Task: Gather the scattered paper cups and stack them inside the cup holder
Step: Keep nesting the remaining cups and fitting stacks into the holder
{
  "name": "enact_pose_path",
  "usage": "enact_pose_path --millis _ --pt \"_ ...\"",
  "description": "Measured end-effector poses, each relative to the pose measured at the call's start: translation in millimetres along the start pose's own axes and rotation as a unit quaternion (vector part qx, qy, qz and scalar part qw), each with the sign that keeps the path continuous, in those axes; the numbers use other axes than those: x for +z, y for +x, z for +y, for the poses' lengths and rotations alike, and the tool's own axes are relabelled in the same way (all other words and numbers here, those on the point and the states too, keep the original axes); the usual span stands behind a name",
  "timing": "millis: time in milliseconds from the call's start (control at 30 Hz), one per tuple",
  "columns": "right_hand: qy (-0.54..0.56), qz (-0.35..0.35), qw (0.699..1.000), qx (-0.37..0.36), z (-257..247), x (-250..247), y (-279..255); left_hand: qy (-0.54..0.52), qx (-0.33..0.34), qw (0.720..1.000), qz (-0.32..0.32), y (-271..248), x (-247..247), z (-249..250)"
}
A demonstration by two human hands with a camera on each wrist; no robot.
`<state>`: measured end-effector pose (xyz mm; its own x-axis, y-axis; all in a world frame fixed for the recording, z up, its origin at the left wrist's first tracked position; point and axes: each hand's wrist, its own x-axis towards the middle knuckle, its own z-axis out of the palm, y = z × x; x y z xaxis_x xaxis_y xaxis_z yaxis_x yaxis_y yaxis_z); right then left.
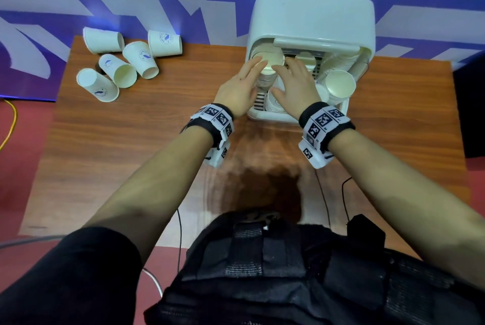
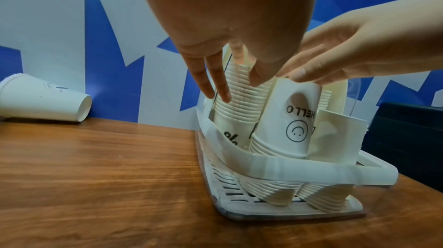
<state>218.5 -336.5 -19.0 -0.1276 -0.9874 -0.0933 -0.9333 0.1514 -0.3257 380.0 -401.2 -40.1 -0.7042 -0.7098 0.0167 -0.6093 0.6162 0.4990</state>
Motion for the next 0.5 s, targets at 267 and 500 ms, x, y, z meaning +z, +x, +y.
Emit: enact_pose_path --millis 267,500 --pt "0.027 0.019 0.999 -0.012 -23.8 -10.3 -29.6 -0.016 -0.02 1.0 0.012 -38.3 -22.1 5.0" --pt "0.07 -0.01 0.997 -0.042 -88.9 11.9 -28.9 -0.037 -0.062 0.997 0.019 -89.4 -44.2 -33.9"
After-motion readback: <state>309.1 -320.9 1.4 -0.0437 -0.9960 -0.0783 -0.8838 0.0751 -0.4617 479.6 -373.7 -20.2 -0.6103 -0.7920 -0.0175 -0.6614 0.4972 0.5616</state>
